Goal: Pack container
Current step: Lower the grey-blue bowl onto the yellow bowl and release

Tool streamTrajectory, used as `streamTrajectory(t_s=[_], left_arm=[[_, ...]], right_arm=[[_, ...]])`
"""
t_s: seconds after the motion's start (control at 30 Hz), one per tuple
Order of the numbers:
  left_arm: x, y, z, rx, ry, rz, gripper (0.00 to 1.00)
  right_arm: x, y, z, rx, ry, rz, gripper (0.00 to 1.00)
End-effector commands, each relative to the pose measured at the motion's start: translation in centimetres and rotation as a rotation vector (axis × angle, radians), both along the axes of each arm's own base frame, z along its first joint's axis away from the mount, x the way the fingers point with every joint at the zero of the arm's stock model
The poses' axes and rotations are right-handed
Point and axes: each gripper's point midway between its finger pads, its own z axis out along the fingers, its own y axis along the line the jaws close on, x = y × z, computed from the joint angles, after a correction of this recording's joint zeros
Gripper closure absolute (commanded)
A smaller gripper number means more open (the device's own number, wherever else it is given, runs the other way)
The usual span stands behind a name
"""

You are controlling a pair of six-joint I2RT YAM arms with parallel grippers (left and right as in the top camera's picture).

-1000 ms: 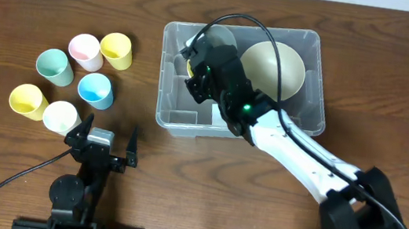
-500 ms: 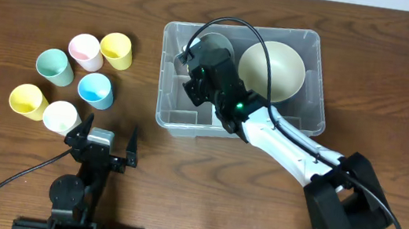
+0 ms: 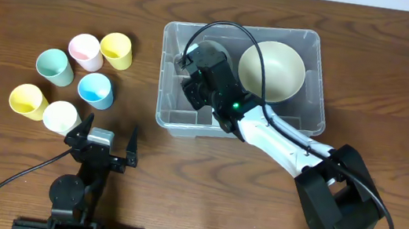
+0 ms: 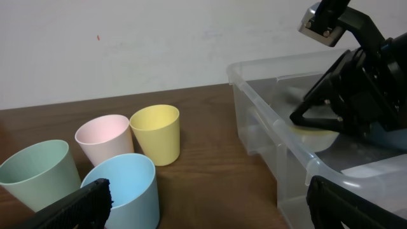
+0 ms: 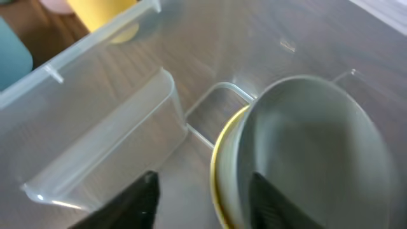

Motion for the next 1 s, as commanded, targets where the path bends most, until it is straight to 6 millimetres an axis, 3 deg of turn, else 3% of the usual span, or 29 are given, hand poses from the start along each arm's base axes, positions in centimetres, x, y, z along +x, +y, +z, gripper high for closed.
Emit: streamTrajectory(t_s=[0.0, 0.43, 0.53, 0.6, 0.73, 0.87, 0.97], left_arm=[[-0.1, -0.1, -1.6, 0.004, 0.045, -0.007, 0.02], [-0.1, -0.1, -1.6, 0.004, 0.044, -0.007, 0.02], [-0.1, -0.1, -1.6, 0.004, 0.044, -0.007, 0.02], [-0.1, -0.1, -1.6, 0.004, 0.045, -0.007, 0.02], [-0.1, -0.1, -1.6, 0.004, 0.045, -0.007, 0.02], [-0.1, -0.1, -1.6, 0.004, 0.045, -0.007, 0.02], [-0.1, -0.1, -1.6, 0.004, 0.044, -0.007, 0.02]], right_arm=[[0.0, 0.8, 0.6, 0.009, -0.014, 0.015, 0.40], [0.1, 0.7, 0.6, 0.003, -0.016, 0.012, 0.41], [0.5, 0.5, 1.5, -0.005, -0.032, -0.009, 0.39], [0.5, 0.5, 3.2, -0.006, -0.031, -0.008, 0.38], [0.0, -0.3, 9.2, 0.007, -0.028, -0.035, 0.36], [-0.5, -3.8, 16.8, 0.049, -0.050, -0.156, 0.28], [-1.4, -8.6, 21.8, 0.094, -0.056, -0.305, 0.20]])
